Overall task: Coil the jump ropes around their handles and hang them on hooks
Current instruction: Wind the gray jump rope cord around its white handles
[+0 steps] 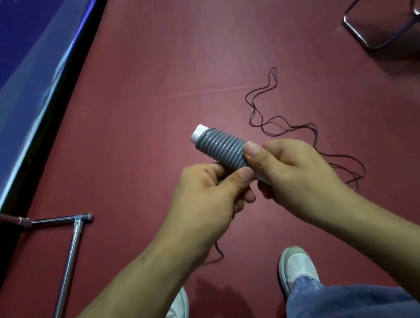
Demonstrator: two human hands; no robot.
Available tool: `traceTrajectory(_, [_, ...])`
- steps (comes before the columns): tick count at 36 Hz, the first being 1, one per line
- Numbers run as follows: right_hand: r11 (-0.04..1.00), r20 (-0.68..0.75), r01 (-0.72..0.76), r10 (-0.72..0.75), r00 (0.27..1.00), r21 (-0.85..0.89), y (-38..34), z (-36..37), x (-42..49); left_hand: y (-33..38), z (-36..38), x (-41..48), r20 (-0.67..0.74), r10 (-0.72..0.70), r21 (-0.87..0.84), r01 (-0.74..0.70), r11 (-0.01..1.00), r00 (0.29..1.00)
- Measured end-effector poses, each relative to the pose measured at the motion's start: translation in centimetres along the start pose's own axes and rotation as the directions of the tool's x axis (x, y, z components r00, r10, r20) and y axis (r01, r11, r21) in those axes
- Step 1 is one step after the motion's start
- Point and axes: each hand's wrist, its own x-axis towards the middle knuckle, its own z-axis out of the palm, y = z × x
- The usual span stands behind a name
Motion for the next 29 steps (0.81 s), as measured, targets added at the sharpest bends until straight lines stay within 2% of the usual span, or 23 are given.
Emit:
traceTrajectory(2, [0.998, -0.013, 0.035, -0.036, 0.999, -0.052, 0.2, 0.1, 0.0, 0.4, -0.5, 0.0, 0.034, -0.038, 0.008, 0.038, 0.999, 0.999])
traceTrajectory(5, [0.993, 0.006, 0.076, -0.076, 0.997, -0.087, 0.5, 0.1, 0.0, 1.3, -1.6, 0.0, 0.159, -0.096, 0.048, 0.089, 0.995, 0.983])
traceTrajectory(7, [0.989, 0.021, 0.109, -0.108, 0.994, -0.101, 0.6, 0.0, -0.1, 2.0, -2.4, 0.0, 0.244, -0.099, 0.050, 0.090, 0.995, 0.965])
traceTrajectory(9, [0.984, 0.032, 0.137, -0.135, 0.990, -0.112, 0.6, -0.1, -0.2, 2.3, -2.8, 0.0, 0.272, -0.089, 0.048, 0.079, 0.996, 0.958])
traceTrajectory(13, [0.988, 0.078, 0.136, -0.130, 0.988, -0.070, 0.7, 0.0, -0.2, 2.1, -2.6, -0.3, 0.238, -0.133, 0.077, 0.117, 0.990, 0.962])
traceTrajectory(17, [0.981, 0.166, 0.103, -0.130, 0.978, 0.163, 1.3, 0.3, -0.4, 2.0, -2.7, -0.3, 0.210, -0.206, 0.076, 0.194, 0.978, 0.956])
traceTrajectory(20, [0.951, 0.208, 0.044, -0.112, 0.972, 0.305, 1.4, 0.6, -0.5, 1.8, -2.7, -0.2, 0.163, -0.241, 0.007, 0.243, 0.970, 0.957])
traceTrajectory(26, [0.932, 0.271, 0.005, -0.111, 0.956, 0.364, 1.2, 0.9, -0.6, 1.3, -2.8, 0.3, 0.087, -0.299, -0.126, 0.308, 0.943, 0.950])
traceTrajectory(29, [0.967, 0.293, 0.037, -0.113, 0.949, 0.254, 1.1, 1.4, -0.8, 1.1, -3.1, 0.5, 0.044, -0.282, -0.079, 0.285, 0.955, 0.958])
